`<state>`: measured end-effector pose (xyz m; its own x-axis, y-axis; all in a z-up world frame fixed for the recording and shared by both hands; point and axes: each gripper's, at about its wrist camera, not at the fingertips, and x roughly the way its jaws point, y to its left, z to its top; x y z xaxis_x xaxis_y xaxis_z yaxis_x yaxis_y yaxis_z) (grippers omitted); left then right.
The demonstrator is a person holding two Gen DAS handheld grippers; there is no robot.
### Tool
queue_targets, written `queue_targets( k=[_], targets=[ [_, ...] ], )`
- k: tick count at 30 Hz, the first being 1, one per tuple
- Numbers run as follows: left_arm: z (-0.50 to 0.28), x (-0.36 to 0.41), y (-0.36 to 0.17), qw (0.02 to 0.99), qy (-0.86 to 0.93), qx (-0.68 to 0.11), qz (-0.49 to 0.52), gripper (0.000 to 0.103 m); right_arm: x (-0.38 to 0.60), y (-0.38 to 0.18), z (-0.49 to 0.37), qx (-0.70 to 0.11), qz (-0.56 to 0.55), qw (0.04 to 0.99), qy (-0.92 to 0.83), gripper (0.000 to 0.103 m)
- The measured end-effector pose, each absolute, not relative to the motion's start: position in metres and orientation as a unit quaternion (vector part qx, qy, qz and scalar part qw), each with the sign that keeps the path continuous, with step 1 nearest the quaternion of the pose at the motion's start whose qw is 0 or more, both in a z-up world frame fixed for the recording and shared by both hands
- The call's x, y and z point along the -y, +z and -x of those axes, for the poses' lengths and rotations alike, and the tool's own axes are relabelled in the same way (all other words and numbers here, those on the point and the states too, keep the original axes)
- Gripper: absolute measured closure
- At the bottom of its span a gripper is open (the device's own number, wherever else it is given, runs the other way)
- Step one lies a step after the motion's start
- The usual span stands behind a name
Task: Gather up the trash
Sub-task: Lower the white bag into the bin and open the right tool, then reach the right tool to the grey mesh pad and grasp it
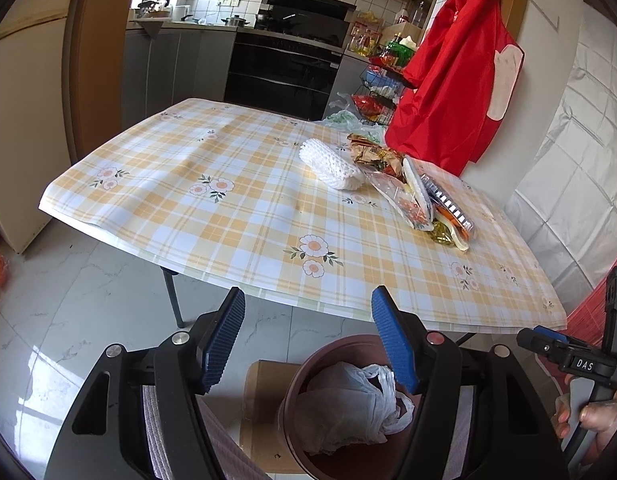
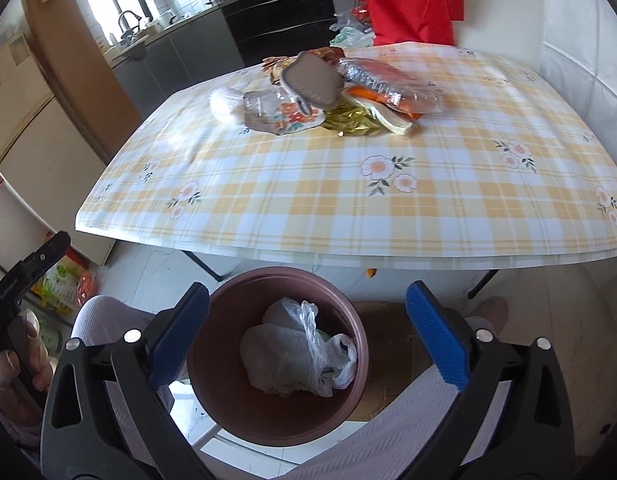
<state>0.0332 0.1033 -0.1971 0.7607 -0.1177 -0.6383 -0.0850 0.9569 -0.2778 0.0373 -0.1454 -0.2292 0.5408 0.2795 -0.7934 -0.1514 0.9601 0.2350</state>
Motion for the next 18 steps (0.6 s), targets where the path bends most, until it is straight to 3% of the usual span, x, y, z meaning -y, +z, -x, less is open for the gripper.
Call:
queue_targets(
  k=[18],
  targets=[
    [-0.094, -0.109, -0.204, 0.929, -0.010, -0.348, 0.128, 0.039, 0.153, -0.212, -0.115, -0.430, -0.034, 0.896, 0.109, 0.009]
  ],
)
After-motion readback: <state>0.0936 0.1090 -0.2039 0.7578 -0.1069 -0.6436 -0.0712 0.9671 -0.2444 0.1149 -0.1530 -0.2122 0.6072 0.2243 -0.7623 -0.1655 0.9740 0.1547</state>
